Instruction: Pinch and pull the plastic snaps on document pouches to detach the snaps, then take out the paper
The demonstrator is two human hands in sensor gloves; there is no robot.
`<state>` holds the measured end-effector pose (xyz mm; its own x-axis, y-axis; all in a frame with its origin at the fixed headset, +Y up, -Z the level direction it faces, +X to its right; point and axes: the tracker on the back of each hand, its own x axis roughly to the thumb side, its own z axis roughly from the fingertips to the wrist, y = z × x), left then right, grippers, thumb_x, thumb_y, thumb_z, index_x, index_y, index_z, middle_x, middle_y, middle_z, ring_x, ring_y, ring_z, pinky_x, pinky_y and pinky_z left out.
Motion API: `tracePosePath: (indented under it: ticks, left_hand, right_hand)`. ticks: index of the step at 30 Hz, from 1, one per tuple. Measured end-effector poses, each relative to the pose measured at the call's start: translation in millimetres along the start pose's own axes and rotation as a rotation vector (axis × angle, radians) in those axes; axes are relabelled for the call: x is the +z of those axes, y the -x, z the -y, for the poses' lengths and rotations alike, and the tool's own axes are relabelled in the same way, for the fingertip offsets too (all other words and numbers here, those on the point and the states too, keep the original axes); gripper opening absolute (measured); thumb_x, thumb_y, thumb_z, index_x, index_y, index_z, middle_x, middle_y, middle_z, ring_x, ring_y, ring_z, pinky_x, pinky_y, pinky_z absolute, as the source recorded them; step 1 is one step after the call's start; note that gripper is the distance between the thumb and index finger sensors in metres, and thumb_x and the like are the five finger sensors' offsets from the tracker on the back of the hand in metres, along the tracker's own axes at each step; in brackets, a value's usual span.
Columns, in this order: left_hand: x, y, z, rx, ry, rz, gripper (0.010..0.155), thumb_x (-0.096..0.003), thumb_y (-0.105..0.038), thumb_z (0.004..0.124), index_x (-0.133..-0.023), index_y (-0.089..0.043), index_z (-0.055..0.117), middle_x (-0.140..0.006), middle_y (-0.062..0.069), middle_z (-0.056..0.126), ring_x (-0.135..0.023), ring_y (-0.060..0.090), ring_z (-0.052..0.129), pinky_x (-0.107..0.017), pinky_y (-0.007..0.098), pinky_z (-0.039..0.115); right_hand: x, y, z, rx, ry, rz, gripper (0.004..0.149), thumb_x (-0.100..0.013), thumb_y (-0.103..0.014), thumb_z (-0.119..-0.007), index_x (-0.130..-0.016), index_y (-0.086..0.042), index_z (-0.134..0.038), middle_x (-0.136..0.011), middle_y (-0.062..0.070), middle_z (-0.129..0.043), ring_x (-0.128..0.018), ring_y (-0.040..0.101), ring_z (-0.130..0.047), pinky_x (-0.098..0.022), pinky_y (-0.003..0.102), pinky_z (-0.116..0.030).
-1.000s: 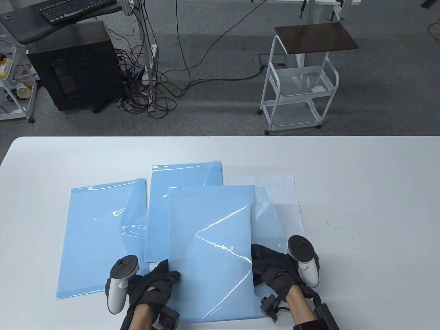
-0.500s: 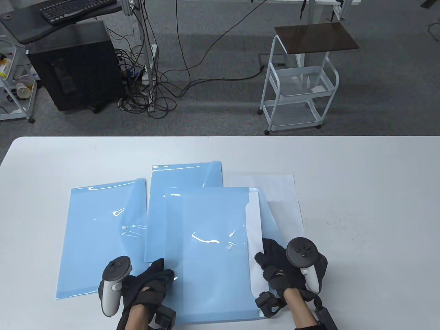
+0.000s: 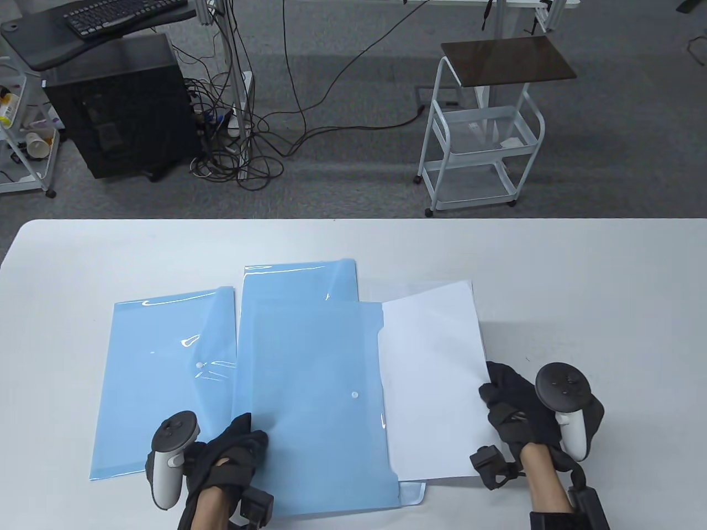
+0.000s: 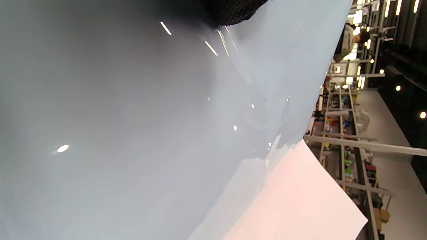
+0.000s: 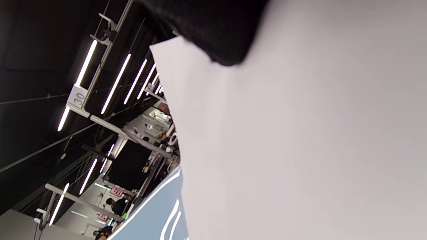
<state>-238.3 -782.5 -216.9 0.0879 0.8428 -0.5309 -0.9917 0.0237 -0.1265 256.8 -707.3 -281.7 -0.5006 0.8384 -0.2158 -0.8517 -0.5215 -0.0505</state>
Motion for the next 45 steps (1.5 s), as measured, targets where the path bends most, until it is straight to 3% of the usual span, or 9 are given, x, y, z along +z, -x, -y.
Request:
tracePosePath:
  ticks: [12,17,20,29,37,45]
  left_hand:
    - [2,0,-2,0.004,-0.008,-0.029,0.048,-0.0574,-0.018,0.065,-0.104,-0.012,0.056,-0.092,0.009,0.084,-0.058,0.024,0.104,-0.042,0.035,0.091]
    - [2,0,-2,0.01,-0.006,-0.04,0.048,-0.0571,-0.018,0.065,-0.104,-0.011,0.057,-0.091,0.009,0.085,-0.056,0.023,0.105,-0.041,0.035,0.092]
    - [2,1,-3,0.019,0.003,-0.047,0.048,-0.0571,-0.018,0.065,-0.104,-0.01,0.057,-0.091,0.009,0.085,-0.055,0.022,0.105,-0.041,0.034,0.092]
    - [2,1,-3,0.039,0.019,-0.055,0.048,-0.0571,-0.018,0.065,-0.104,-0.01,0.057,-0.091,0.009,0.086,-0.054,0.021,0.105,-0.04,0.034,0.092]
    - [2,2,-3,0.035,0.025,-0.059,0.049,-0.0573,-0.018,0.065,-0.104,-0.01,0.056,-0.091,0.009,0.085,-0.054,0.021,0.105,-0.04,0.034,0.092]
    - [1,2,-1,0.041,0.036,-0.054,0.049,-0.0574,-0.018,0.065,-0.104,-0.01,0.056,-0.09,0.009,0.086,-0.054,0.021,0.105,-0.04,0.034,0.092]
  right_hand:
    - [-5,15,88,-0.053,0.229,-0.051,0.046,-0.049,-0.012,-0.075,-0.094,-0.006,-0.076,-0.073,0.017,-0.098,-0.038,0.03,-0.102,-0.023,0.046,-0.09]
    - [-11,25,116,-0.055,0.329,-0.076,0.045,-0.05,-0.011,-0.074,-0.094,-0.009,-0.077,-0.075,0.016,-0.097,-0.039,0.029,-0.101,-0.024,0.046,-0.089]
    - [-16,33,124,-0.039,0.33,-0.098,0.045,-0.05,-0.011,-0.074,-0.094,-0.009,-0.077,-0.075,0.016,-0.097,-0.039,0.029,-0.101,-0.024,0.046,-0.089]
    - [-39,49,91,-0.019,0.225,-0.105,0.045,-0.05,-0.011,-0.074,-0.095,-0.009,-0.077,-0.075,0.016,-0.097,-0.038,0.029,-0.101,-0.024,0.047,-0.089]
    - [-60,32,44,0.009,0.106,-0.063,0.045,-0.05,-0.012,-0.073,-0.095,-0.007,-0.076,-0.074,0.016,-0.097,-0.037,0.028,-0.101,-0.023,0.046,-0.089]
    - [-79,17,8,0.047,0.055,-0.052,0.046,-0.05,-0.012,-0.072,-0.095,-0.006,-0.076,-0.073,0.017,-0.097,-0.037,0.028,-0.101,-0.022,0.046,-0.089]
